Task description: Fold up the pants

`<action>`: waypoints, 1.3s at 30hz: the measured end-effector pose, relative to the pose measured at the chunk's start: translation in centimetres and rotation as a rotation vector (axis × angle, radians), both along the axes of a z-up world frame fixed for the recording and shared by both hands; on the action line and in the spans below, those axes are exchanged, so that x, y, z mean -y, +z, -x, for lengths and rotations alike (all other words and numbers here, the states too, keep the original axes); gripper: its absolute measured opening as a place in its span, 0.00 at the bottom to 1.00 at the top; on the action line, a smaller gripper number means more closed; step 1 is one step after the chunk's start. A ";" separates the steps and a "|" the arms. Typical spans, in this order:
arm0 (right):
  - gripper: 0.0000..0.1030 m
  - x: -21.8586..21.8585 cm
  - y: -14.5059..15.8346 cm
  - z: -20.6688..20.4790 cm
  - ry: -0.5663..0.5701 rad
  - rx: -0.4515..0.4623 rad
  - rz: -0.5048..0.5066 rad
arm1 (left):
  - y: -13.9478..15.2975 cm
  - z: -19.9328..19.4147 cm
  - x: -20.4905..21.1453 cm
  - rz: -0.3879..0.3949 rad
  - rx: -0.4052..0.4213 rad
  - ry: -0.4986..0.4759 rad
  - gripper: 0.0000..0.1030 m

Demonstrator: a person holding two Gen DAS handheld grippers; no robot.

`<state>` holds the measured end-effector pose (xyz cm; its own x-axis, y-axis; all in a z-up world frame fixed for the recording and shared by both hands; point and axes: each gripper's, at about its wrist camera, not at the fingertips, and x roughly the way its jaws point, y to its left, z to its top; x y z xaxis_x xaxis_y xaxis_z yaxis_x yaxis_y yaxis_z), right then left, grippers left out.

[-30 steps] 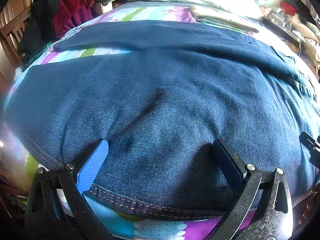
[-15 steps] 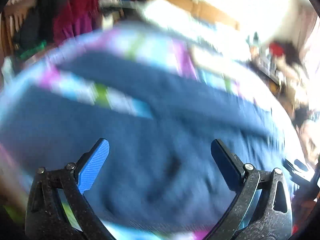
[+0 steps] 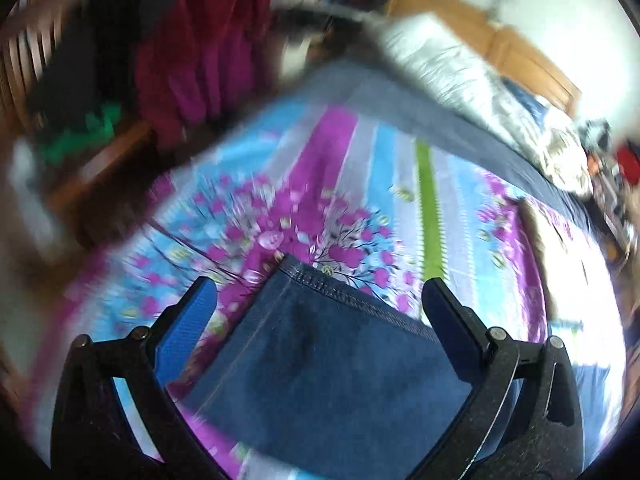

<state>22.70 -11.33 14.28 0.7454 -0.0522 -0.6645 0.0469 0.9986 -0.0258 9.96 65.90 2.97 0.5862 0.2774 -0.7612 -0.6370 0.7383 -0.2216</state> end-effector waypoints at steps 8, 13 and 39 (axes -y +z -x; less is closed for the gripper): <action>1.00 2.7 -4.0 -0.8 -0.070 -0.060 0.028 | -7.1 -4.1 -3.6 0.145 -0.055 0.012 0.93; 1.00 1.7 -4.5 -2.0 -0.020 -0.059 0.032 | -8.5 -4.9 -1.4 -0.036 -0.145 -0.096 0.95; 0.98 4.7 -8.8 -5.5 0.052 -0.153 0.047 | -8.2 -4.0 -0.6 -0.075 -0.036 -0.180 0.50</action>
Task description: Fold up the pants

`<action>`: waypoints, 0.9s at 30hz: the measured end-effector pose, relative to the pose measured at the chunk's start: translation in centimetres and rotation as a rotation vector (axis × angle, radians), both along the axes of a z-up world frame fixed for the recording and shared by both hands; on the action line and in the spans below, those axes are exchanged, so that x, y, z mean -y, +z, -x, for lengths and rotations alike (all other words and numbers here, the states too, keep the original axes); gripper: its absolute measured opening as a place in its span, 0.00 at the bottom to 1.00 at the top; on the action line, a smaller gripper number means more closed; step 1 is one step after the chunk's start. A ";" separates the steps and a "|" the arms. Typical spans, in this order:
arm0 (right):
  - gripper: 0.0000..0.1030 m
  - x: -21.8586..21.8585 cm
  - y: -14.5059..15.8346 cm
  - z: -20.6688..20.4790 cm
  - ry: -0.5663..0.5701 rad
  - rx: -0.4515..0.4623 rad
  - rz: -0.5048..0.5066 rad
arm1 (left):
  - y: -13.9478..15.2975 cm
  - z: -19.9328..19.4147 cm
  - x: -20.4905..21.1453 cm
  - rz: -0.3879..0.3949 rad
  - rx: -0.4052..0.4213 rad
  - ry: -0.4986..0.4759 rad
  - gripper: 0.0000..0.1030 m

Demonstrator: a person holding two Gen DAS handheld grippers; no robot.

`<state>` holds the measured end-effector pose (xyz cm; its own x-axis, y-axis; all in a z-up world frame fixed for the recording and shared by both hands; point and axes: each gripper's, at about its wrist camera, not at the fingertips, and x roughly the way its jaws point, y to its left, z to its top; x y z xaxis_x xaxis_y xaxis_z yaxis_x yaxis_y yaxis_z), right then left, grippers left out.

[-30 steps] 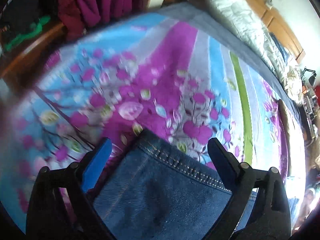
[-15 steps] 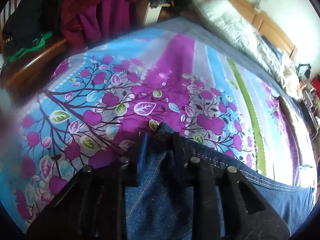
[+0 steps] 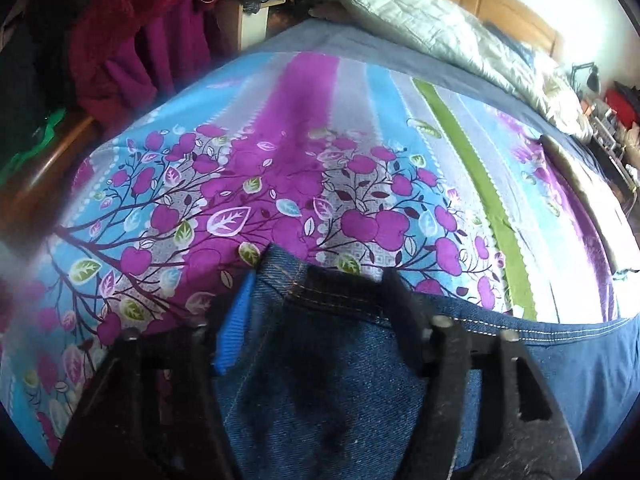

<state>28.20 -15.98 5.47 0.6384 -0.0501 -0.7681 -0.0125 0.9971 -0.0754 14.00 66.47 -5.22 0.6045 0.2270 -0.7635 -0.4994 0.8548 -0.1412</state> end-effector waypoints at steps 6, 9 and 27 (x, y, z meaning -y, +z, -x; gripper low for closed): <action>0.97 -1.4 0.5 -1.0 0.094 0.001 0.019 | 0.2 0.4 1.5 -0.071 0.025 -0.037 0.18; 0.97 -1.9 0.3 -2.3 0.196 -0.021 -0.017 | 0.2 0.3 1.5 -0.086 0.029 -0.029 0.18; 0.26 -5.5 -4.6 -11.5 0.362 -0.152 -0.070 | -0.3 -0.1 1.5 -0.096 0.002 -0.015 0.20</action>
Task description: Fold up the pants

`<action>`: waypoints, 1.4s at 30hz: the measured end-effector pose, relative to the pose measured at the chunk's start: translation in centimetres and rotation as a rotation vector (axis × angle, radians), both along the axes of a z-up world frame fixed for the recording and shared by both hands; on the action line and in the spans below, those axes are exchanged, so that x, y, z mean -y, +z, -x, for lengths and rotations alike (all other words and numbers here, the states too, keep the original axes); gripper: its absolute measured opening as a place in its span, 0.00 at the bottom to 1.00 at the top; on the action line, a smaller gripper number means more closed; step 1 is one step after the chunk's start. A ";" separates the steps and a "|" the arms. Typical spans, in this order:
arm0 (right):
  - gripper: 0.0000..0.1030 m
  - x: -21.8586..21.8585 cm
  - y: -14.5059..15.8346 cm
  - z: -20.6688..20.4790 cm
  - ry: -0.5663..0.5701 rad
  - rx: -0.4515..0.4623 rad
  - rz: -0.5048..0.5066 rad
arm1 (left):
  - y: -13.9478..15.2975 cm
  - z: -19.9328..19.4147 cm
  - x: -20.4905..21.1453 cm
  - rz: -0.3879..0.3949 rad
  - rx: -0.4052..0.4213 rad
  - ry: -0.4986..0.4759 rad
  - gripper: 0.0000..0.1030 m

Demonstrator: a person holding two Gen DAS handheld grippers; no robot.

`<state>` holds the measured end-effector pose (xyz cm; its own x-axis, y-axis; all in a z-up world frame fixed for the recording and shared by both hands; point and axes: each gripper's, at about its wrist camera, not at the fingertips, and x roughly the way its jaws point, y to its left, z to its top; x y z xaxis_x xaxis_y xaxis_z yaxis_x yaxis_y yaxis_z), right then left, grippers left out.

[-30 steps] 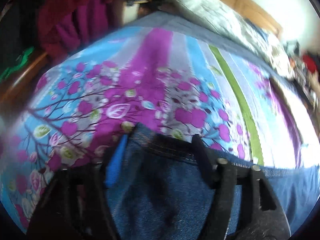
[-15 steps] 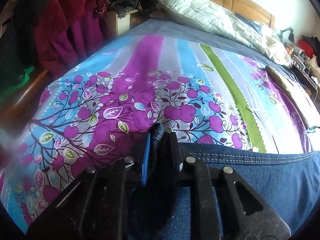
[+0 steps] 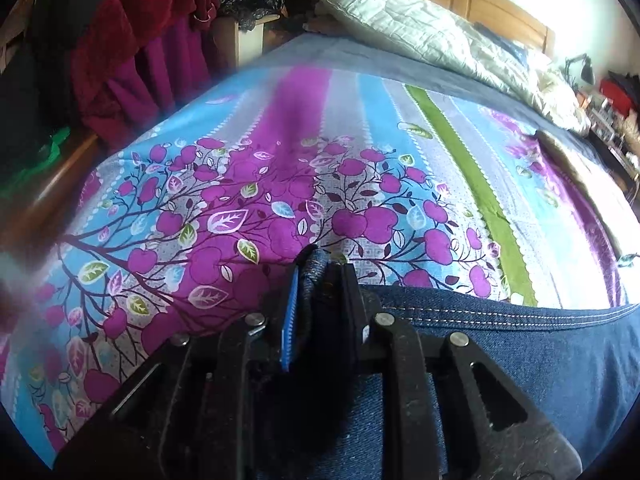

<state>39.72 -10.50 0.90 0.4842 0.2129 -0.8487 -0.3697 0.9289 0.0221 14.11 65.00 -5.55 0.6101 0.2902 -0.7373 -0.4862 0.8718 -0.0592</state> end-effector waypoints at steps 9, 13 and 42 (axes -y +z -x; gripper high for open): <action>0.23 1.8 12.6 14.0 0.013 0.186 -0.104 | 6.8 7.6 1.6 0.119 0.296 0.054 0.17; 0.23 5.8 16.0 23.7 -0.002 0.207 -0.144 | 11.2 17.2 3.8 0.113 0.441 -0.027 0.17; 0.61 12.4 1.1 38.9 -0.457 -0.168 -0.781 | 0.1 39.1 7.5 0.745 0.545 0.418 0.57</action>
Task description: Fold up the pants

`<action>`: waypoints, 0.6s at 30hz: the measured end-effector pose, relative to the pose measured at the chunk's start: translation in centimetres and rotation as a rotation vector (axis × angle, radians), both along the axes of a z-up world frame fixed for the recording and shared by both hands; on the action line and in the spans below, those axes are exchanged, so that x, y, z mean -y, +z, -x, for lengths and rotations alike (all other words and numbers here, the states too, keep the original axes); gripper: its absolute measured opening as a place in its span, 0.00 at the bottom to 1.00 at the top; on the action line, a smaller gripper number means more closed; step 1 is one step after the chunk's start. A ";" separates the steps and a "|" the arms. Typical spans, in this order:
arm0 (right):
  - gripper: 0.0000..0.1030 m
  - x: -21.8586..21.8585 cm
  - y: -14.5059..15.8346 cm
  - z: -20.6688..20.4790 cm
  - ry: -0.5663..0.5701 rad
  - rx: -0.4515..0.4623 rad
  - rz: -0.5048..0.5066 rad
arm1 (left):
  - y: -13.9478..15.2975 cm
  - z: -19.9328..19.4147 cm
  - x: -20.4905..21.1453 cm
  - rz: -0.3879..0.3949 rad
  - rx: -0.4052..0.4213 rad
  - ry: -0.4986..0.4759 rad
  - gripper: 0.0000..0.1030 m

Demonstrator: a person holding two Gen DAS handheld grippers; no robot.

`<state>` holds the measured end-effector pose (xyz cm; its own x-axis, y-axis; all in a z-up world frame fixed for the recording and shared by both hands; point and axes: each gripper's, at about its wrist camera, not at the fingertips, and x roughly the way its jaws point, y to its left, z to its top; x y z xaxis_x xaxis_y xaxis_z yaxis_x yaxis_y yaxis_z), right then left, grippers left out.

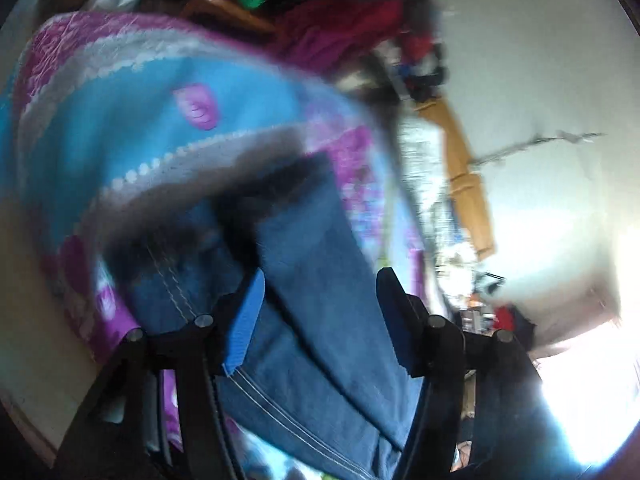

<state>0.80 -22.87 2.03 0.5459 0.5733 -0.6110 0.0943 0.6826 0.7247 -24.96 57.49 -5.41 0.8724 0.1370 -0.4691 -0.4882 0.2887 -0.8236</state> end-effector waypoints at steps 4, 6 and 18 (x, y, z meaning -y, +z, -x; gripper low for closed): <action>0.63 -0.6 -0.2 -0.2 0.018 0.028 0.015 | 0.2 -0.8 -0.7 0.024 0.007 0.014 0.57; 0.63 -1.0 -0.1 -0.3 0.041 0.056 0.018 | 0.2 -1.1 -0.7 0.009 0.006 0.001 0.57; 0.63 -4.1 0.6 0.2 0.128 0.154 0.207 | -0.6 -3.5 1.1 -0.008 -0.030 -0.075 0.56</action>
